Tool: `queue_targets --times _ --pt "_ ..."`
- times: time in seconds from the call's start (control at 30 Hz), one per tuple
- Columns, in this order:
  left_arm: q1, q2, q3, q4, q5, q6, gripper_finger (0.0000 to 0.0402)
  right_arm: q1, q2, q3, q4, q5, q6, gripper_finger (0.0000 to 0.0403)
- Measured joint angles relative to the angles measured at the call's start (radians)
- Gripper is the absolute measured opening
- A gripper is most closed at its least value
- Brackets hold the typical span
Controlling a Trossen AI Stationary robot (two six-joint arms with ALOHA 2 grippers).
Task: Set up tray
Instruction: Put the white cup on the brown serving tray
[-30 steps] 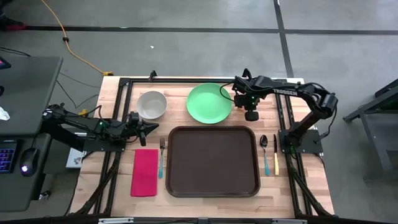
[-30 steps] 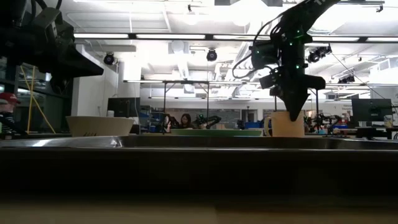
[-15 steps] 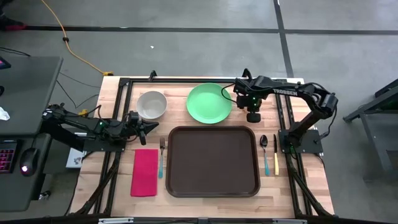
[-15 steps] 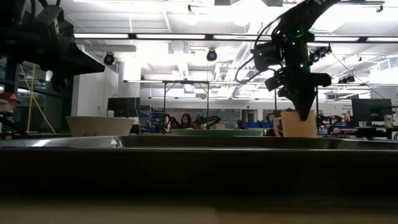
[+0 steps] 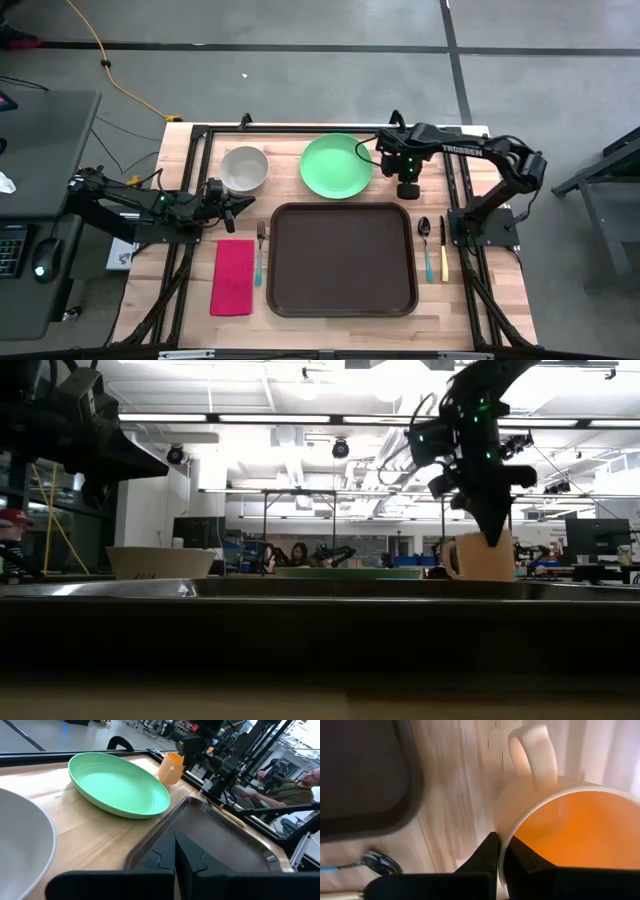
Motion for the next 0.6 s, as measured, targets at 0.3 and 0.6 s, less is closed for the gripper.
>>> queue_targets --times 0.3,0.6 --pt "0.0 0.0 0.0 -0.001 0.0 0.0 0.0031 0.092 -0.026 0.195 -0.144 -0.004 0.064 0.0" --pt "0.0 0.0 0.0 -0.001 0.0 -0.004 0.0031 0.201 -0.026 0.414 -0.299 -0.031 0.242 0.0"
